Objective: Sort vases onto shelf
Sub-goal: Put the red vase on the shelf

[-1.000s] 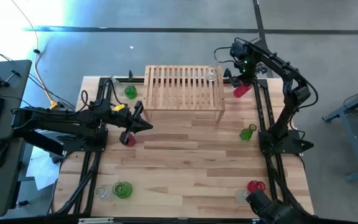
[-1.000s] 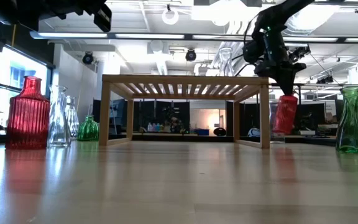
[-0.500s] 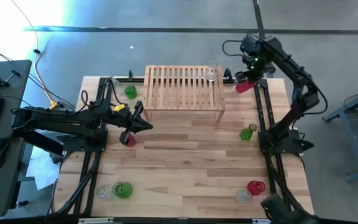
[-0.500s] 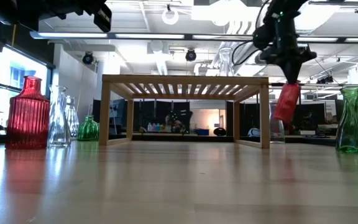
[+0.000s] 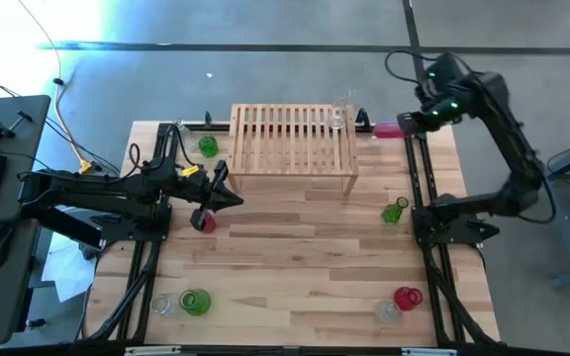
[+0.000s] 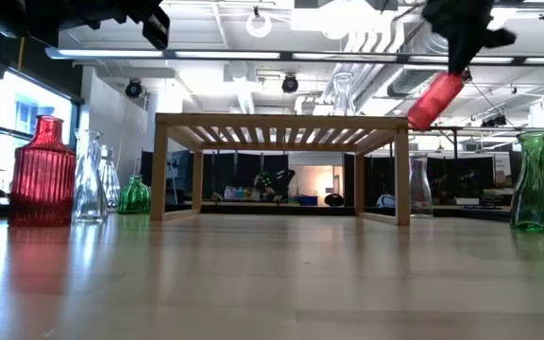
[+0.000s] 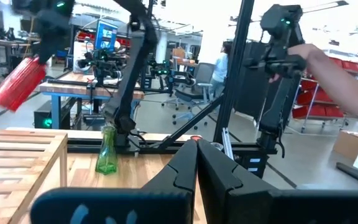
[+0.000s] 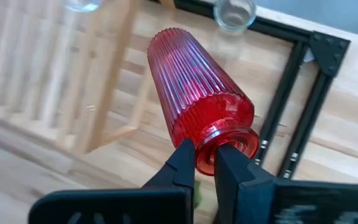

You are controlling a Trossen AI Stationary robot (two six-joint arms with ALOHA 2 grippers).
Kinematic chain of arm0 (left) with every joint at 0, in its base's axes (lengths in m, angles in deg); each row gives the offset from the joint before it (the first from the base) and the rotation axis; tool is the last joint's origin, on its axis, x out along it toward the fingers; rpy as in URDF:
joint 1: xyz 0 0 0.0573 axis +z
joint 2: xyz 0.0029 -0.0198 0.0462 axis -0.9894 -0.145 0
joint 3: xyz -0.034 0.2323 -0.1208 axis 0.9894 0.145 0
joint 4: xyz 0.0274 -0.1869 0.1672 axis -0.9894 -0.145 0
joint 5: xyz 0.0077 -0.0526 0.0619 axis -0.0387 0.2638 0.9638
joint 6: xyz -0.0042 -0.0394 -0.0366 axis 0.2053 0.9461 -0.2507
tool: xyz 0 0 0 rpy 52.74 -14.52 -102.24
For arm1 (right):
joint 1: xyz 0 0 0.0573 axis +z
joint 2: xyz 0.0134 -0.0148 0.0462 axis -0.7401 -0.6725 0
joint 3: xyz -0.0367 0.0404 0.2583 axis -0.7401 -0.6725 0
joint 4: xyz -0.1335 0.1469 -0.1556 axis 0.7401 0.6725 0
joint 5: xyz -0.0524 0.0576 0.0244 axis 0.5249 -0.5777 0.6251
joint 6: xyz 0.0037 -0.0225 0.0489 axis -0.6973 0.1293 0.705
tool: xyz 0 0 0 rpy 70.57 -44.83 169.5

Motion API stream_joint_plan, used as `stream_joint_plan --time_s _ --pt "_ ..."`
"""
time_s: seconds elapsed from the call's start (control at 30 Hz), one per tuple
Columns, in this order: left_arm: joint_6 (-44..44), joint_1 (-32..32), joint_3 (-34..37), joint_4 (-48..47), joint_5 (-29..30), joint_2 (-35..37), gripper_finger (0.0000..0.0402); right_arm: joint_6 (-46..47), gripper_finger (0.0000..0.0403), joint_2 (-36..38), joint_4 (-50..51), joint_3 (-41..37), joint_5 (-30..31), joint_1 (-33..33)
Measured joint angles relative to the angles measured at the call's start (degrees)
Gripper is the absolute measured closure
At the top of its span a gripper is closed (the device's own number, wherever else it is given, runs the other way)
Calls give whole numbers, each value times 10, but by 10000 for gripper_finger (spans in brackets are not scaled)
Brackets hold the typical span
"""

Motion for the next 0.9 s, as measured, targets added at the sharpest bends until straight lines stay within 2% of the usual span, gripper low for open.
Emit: stream_joint_plan --time_s 0.27,0.57,0.9 --pt "7 2 0 0 40 0 397 9 396 83 0 0 -29 -29" --pt "6 3 0 -12 46 0 397 -27 396 165 -38 0 -21 -29" --pt "-17 2 0 -3 48 0 397 -98 400 290 -82 0 -57 -29"
